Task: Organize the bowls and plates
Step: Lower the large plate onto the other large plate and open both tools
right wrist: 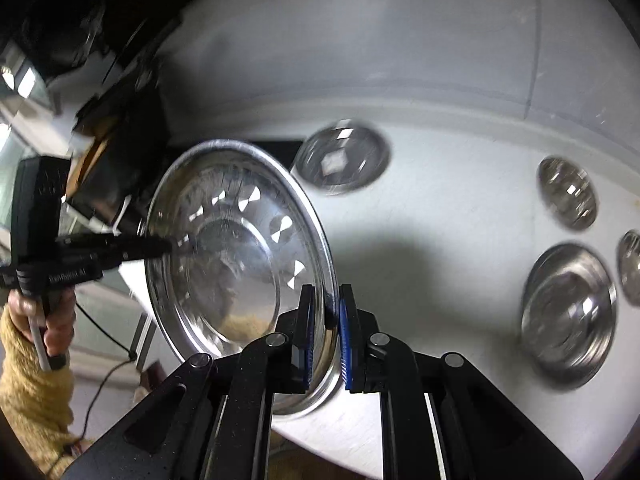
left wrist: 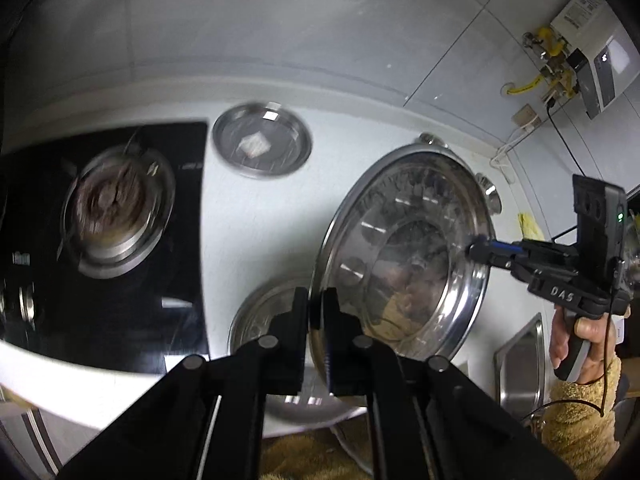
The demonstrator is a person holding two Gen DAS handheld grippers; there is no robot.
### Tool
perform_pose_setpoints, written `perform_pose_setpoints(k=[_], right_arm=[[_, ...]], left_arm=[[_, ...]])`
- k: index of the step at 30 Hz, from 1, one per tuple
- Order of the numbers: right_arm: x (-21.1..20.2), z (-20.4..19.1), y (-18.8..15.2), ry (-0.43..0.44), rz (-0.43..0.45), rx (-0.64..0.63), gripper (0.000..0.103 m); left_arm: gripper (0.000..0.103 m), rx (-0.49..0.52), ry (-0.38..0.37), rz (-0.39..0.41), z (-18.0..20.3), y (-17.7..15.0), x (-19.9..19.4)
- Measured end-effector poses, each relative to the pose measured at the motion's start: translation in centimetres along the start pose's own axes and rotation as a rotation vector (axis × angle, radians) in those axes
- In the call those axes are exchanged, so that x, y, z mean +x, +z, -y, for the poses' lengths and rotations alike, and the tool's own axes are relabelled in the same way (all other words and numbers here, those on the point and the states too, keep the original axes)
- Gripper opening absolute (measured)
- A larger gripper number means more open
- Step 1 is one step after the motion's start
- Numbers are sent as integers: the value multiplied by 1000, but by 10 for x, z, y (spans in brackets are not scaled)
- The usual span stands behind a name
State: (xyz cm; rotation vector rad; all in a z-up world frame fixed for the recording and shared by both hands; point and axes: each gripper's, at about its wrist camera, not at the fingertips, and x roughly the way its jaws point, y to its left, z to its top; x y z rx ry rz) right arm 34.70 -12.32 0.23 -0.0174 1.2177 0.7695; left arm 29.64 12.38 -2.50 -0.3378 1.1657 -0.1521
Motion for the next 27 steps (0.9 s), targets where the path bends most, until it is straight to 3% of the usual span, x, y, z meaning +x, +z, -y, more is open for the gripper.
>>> perform_pose_setpoints(k=[6,15,27], right_arm=[[63,-2,-36,26,-121,53,10],[130,14,-57,7,-230,123,10],[146,29,-66,34,-249,160,10]], left_arm=[[6,-103,-23,-98,-45,-47,43],[8,-150,18,-194,-78,-70,115],[8,-135,41,-223,-83,-72,141]])
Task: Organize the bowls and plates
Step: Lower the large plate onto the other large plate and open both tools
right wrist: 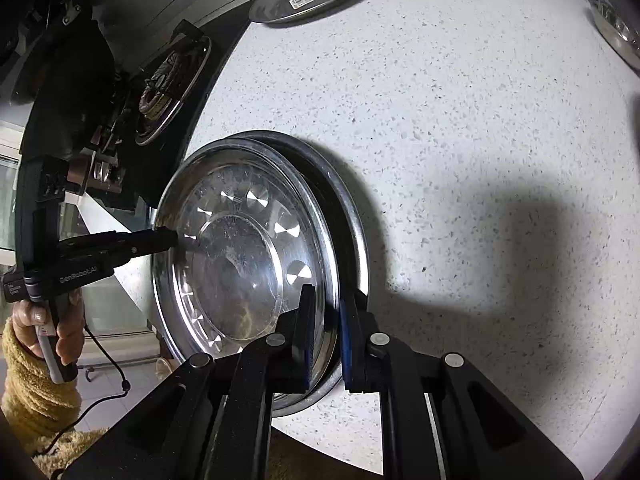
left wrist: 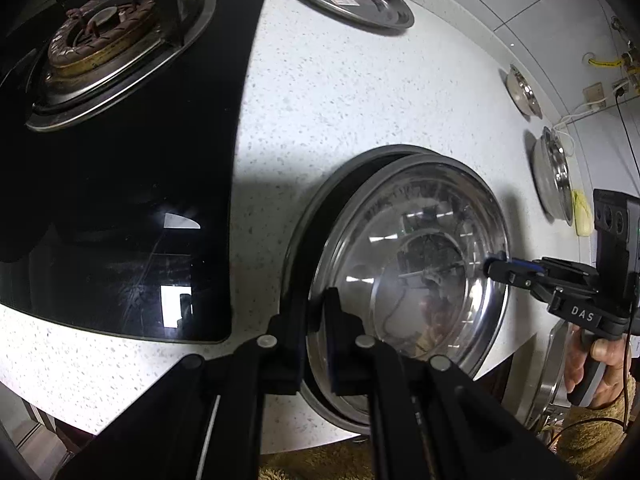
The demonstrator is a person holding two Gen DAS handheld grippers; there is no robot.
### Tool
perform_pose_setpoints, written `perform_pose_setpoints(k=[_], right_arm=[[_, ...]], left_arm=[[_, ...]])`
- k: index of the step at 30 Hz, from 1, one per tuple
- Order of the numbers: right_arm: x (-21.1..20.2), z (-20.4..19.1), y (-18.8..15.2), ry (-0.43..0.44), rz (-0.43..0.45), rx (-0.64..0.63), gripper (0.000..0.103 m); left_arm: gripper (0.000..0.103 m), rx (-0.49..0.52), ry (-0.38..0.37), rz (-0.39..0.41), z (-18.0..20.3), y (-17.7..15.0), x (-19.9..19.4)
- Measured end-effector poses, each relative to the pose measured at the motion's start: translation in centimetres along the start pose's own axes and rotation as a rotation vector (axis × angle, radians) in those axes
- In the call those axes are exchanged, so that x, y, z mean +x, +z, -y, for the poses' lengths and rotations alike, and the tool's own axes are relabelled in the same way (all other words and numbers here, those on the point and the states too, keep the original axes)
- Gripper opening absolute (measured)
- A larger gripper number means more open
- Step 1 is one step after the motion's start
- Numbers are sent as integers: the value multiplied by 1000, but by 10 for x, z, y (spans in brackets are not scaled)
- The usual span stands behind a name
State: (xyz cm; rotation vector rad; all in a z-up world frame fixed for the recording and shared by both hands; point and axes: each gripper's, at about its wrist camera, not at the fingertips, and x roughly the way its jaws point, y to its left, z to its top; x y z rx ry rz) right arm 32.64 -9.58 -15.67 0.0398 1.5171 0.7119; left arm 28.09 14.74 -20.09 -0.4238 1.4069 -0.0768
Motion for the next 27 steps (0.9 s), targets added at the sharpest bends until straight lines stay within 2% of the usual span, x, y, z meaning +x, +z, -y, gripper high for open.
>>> perform_pose_setpoints(k=[17,21,25,27], right_arm=[[-2,-1,-2,12,10,-34,10],[-3,-2,-3,13,19,-36,11],[-5,0,-4,21,29,-32,11],[-7,-1,-5,17,35,-41,11]], left_arm=[[9,57,45,49,4,-4,-2],[9,46,27,67,2,-4,-6],[23,46,-16,90,2,-5,-12],[28,74,11,123,7,-5,-19]])
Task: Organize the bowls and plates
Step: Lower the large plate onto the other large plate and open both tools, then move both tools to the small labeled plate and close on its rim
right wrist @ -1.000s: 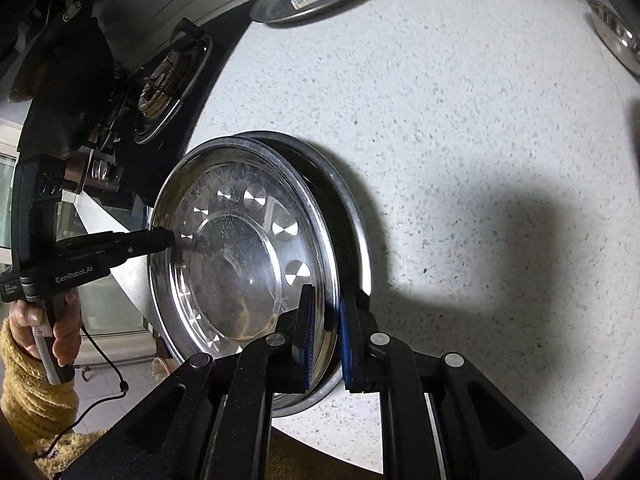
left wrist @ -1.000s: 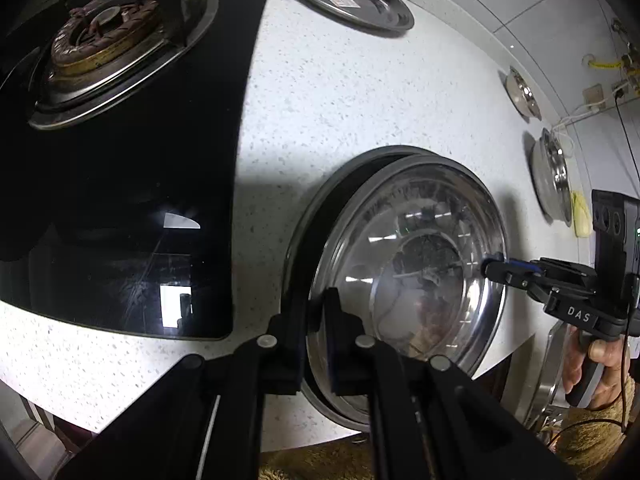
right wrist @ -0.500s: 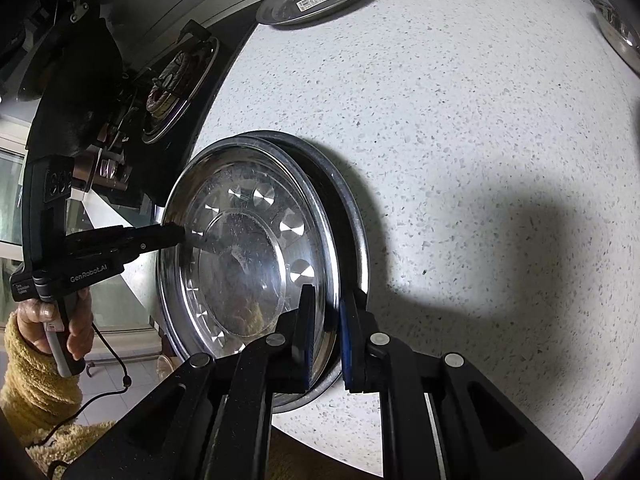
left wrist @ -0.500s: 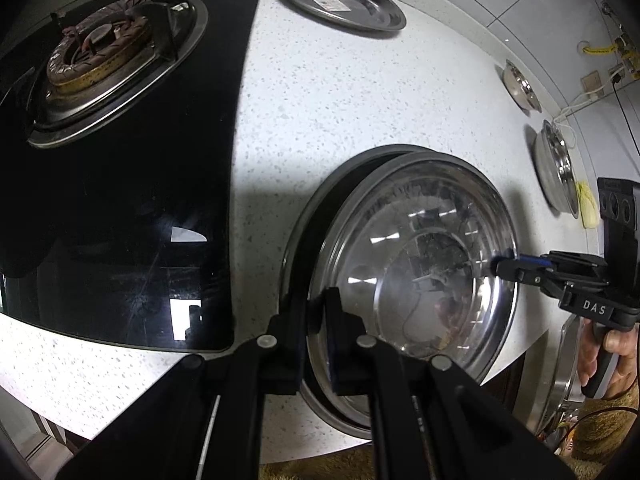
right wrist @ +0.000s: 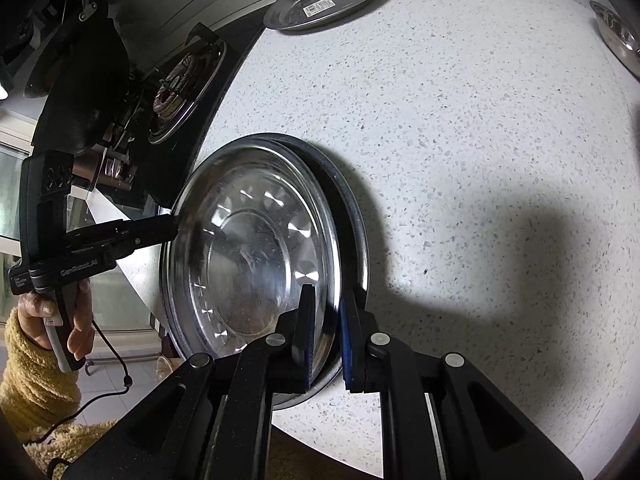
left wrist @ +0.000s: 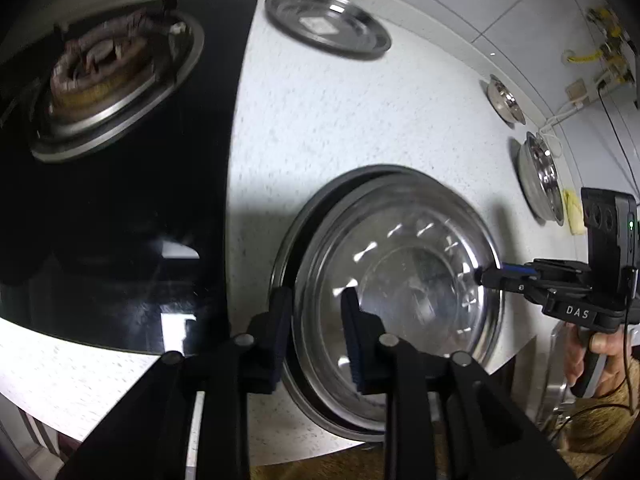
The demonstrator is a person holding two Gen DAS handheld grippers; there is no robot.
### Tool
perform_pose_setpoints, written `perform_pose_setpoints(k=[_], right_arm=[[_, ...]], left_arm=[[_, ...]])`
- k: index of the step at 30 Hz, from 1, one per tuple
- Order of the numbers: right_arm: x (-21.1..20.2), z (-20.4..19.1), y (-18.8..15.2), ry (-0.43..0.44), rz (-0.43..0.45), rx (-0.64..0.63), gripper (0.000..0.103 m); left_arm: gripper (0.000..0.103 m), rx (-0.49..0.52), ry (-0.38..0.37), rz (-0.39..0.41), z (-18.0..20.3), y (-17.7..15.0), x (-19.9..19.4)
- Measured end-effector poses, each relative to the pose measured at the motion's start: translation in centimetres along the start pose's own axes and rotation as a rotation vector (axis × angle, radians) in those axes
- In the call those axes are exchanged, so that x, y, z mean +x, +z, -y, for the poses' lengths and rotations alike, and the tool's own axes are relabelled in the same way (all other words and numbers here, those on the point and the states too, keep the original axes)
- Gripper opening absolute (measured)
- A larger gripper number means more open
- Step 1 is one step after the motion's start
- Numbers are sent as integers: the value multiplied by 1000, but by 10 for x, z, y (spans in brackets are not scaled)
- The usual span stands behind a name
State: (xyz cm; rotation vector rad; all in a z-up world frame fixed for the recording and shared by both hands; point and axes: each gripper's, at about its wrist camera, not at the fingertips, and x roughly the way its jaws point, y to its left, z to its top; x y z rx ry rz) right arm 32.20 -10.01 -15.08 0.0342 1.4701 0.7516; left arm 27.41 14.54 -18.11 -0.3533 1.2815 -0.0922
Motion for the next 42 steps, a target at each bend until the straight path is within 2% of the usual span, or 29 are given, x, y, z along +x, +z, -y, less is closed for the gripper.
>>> perform_pose_setpoints(k=[2,5,7,8,9,12,14,16,21,23,24,28,33,36,42], right_arm=[[-2,-1,-1,1,6,-8,14],[-9,-4,-3,1,25,-25,20],[-16,-6,-5,-3,42,-35,26],[-20,-7,-5,-8,53,-38,34],[-25,-8,-5,-12,69,-42,41],[-41,-6,-3,-19,110,-49,51],[-50,-3,2,-4,134,-40,54],[-55,1,10,-2,153,-20,61],[-62,10,35,13,186,11,67],[-63,15,49,10,205,24,75],[-64,18,56,9,214,29,78],[-64,26,90,20,235,51,82],[-54,34,140,46,250,65,83],[-42,41,172,91,265,84,83],[-14,57,230,124,280,136,83]], left_arm=[[33,19,29,27,2,1,-7],[37,9,20,54,-1,3,-18],[42,10,19,68,-2,5,-26],[45,8,17,72,-3,6,-29],[46,-1,10,70,-5,7,-31],[50,-44,-17,37,-10,11,-33],[50,-66,-7,29,-16,17,-34],[50,-81,-2,29,-19,21,-35],[52,-150,-69,44,-27,52,-41],[64,-188,-97,50,-31,70,-42],[66,-196,-90,59,-32,79,-43],[70,-194,-62,90,-28,119,-40],[70,-244,-83,77,-30,176,-15],[70,-287,-105,67,-34,211,9],[70,-334,-103,60,-46,245,50]])
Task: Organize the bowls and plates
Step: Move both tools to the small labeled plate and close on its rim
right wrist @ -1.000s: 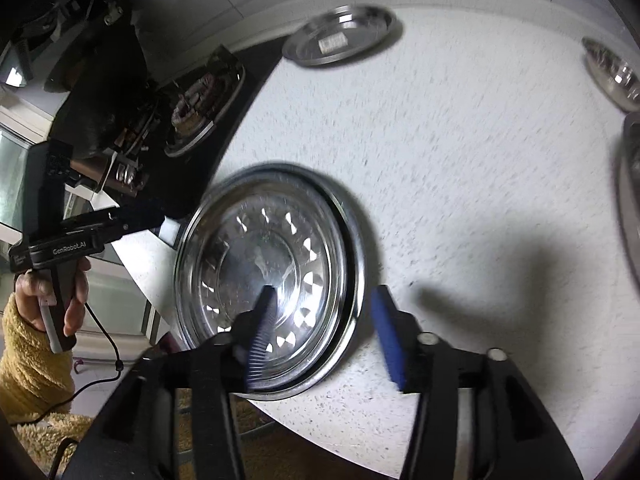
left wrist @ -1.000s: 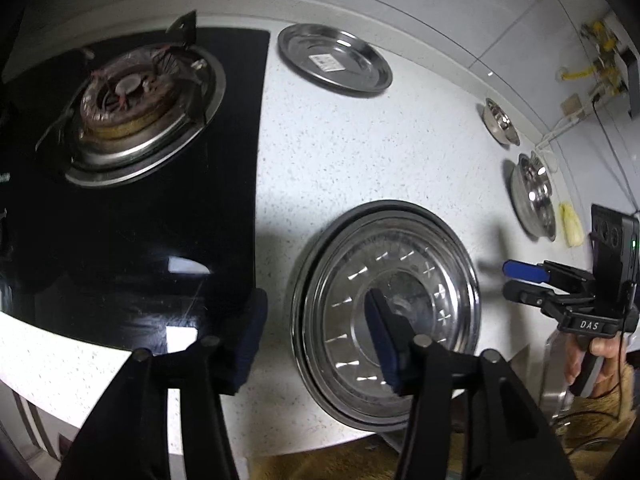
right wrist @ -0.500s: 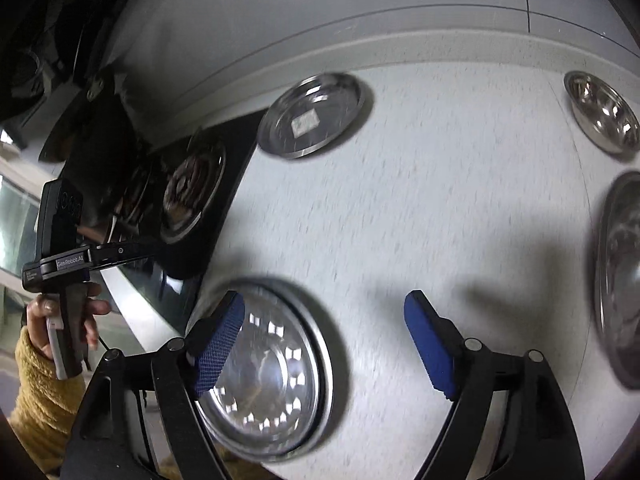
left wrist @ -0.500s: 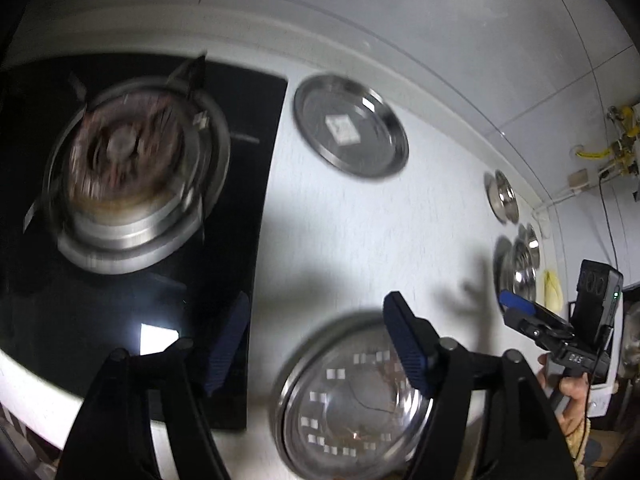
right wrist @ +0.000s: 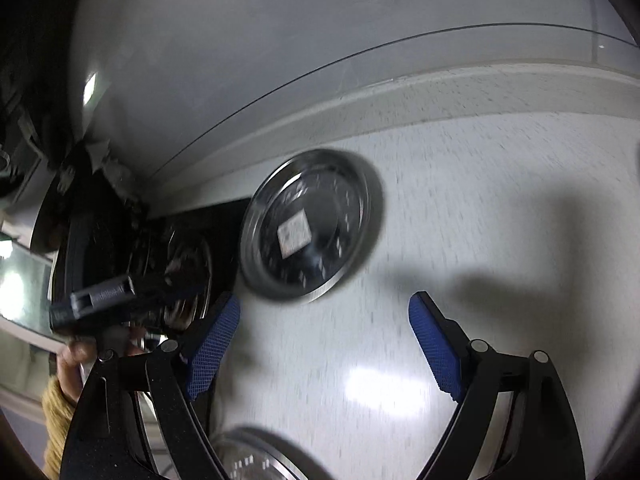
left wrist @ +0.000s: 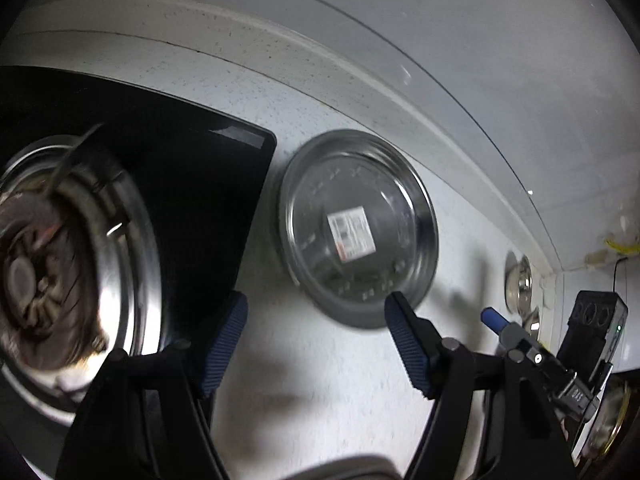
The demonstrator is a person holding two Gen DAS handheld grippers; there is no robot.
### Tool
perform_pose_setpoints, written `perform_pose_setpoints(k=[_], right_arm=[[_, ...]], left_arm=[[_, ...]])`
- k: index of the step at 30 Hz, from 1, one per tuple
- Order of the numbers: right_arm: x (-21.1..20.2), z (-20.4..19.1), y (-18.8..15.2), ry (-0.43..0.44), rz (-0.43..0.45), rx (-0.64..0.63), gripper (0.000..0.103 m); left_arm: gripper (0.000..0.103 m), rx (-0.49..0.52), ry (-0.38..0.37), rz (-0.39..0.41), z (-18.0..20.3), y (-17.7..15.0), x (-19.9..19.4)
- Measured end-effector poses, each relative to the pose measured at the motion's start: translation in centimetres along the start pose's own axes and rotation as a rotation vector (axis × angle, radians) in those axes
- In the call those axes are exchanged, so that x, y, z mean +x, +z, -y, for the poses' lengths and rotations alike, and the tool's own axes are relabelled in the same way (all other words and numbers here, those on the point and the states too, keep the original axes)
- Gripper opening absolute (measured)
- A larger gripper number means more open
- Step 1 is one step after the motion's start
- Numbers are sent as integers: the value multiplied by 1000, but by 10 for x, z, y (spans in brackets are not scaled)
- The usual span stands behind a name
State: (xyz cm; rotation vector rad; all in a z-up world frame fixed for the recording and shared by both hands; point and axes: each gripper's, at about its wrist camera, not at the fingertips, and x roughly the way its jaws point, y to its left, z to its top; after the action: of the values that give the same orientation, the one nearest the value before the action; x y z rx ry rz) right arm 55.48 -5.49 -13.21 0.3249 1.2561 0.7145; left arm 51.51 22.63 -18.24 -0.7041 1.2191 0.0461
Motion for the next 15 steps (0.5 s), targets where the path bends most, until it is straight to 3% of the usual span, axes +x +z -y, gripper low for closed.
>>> perform_pose_setpoints(k=[7,13,15], right_arm=[[38,1,28,-20,-24,-6,79],[60,0,37,-45,-50,-25,59],[63,3,35,-46,-55,-32,48]], left_arm=[[70,-1,-40,-16,1,17,32],[68,-21,-48,-2,-4,30,44],[68,-29,-55,-3,-6,33,45]])
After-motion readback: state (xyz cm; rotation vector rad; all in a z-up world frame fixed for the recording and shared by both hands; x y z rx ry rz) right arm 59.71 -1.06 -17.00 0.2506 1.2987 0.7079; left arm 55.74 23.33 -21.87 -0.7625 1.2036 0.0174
